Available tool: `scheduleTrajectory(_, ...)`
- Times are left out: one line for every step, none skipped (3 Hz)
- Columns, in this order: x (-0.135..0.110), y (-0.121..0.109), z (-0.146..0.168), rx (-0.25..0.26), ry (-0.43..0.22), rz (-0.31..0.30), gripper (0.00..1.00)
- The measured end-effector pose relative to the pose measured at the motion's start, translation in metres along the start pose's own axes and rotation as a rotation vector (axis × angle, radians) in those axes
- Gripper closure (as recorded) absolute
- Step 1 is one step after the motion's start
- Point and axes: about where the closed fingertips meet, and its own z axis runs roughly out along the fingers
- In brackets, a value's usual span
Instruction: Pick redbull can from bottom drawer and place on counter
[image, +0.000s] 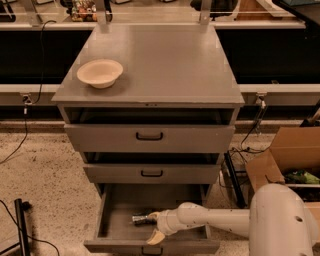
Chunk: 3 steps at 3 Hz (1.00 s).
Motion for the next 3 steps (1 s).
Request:
scheduleTrajectory(-0.009,0.016,-0.009,0.004,0.027,-0.029,0.17)
scheduleTrajectory(-0.016,0.017,-0.023,0.010,0.001,-0.044,0.15)
scheduleTrajectory(-0.016,0.007,-0.036,0.005,-0.038,-0.048,0.17)
